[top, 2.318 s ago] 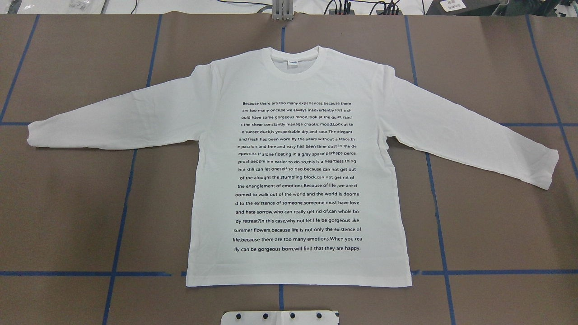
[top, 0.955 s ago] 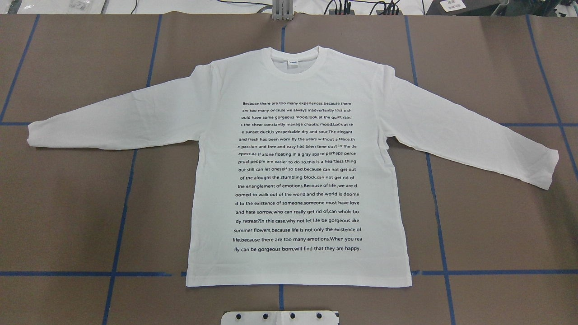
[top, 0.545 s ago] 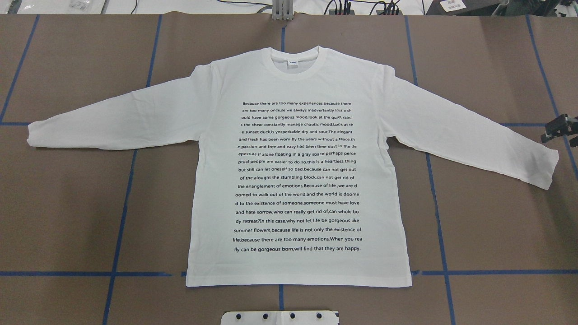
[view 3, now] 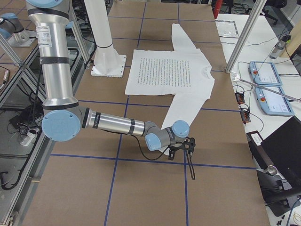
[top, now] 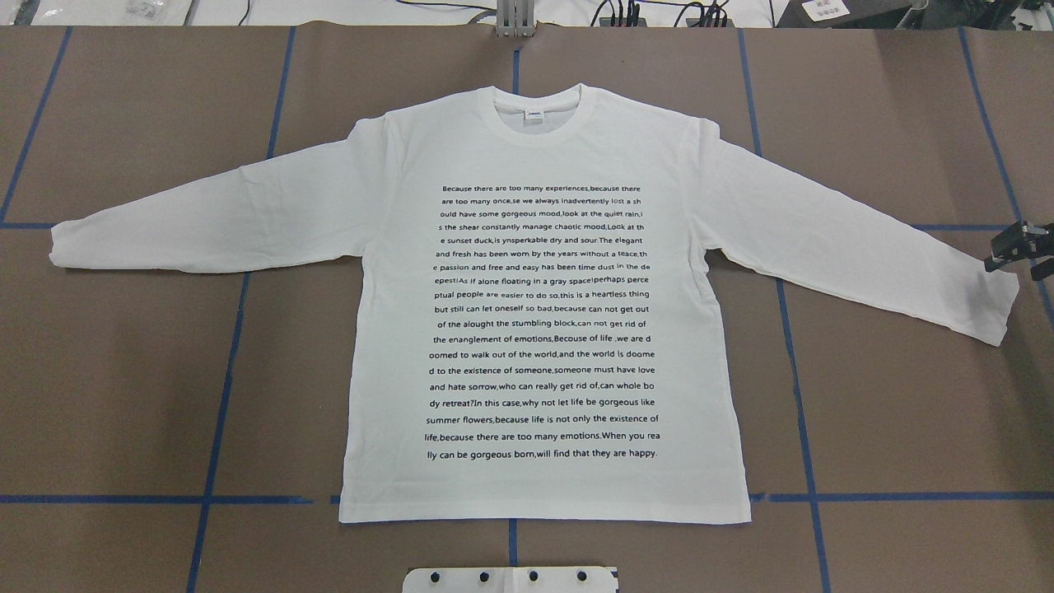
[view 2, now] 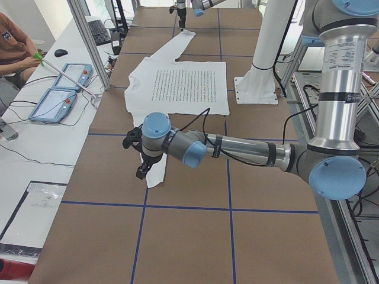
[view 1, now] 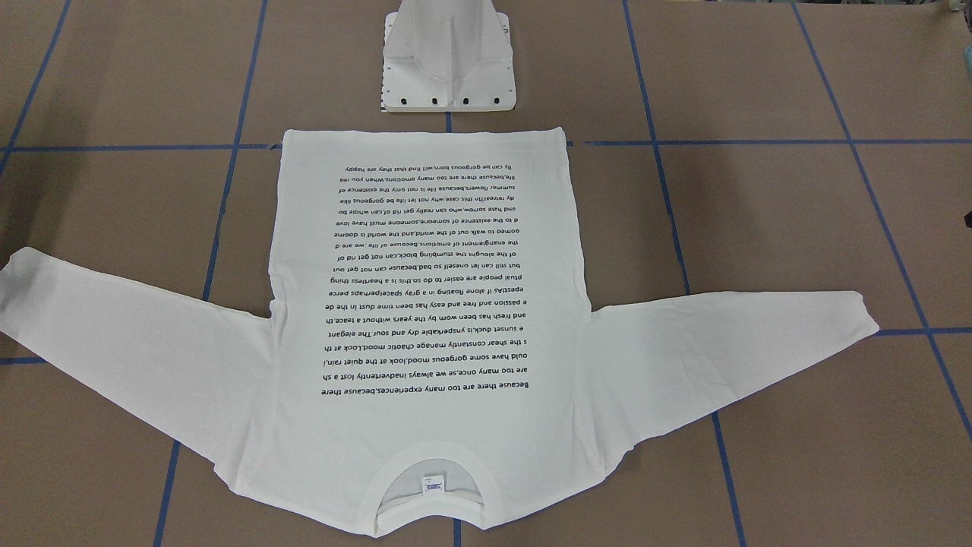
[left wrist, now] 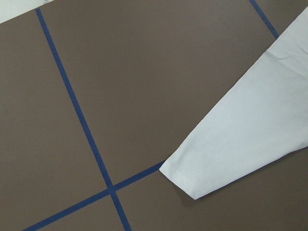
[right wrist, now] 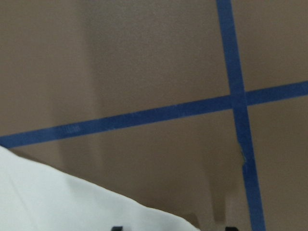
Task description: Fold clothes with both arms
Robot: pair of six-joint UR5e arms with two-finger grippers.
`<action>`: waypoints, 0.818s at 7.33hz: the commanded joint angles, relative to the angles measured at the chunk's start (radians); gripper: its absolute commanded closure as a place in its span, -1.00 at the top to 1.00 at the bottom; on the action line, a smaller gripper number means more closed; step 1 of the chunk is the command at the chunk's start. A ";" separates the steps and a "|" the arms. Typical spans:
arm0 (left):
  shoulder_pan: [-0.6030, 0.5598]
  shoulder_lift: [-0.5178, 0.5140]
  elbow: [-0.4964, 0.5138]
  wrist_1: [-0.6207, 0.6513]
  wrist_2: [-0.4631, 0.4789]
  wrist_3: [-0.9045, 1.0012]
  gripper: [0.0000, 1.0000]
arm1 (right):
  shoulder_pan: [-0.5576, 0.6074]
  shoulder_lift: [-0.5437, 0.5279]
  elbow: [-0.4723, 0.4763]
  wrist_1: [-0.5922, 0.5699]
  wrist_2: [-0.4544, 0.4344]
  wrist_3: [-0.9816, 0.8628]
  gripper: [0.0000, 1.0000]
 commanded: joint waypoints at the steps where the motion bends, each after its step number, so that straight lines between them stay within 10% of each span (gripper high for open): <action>1: 0.000 -0.004 0.000 0.000 0.000 -0.001 1.00 | 0.000 0.000 -0.020 0.001 -0.002 0.001 -0.58; 2: 0.000 -0.004 0.000 0.000 0.000 0.001 1.00 | -0.001 0.000 -0.021 -0.001 0.000 0.001 -1.00; 6: -0.002 -0.007 0.001 0.000 0.000 0.002 1.00 | 0.000 0.018 0.021 -0.013 0.022 0.004 -1.00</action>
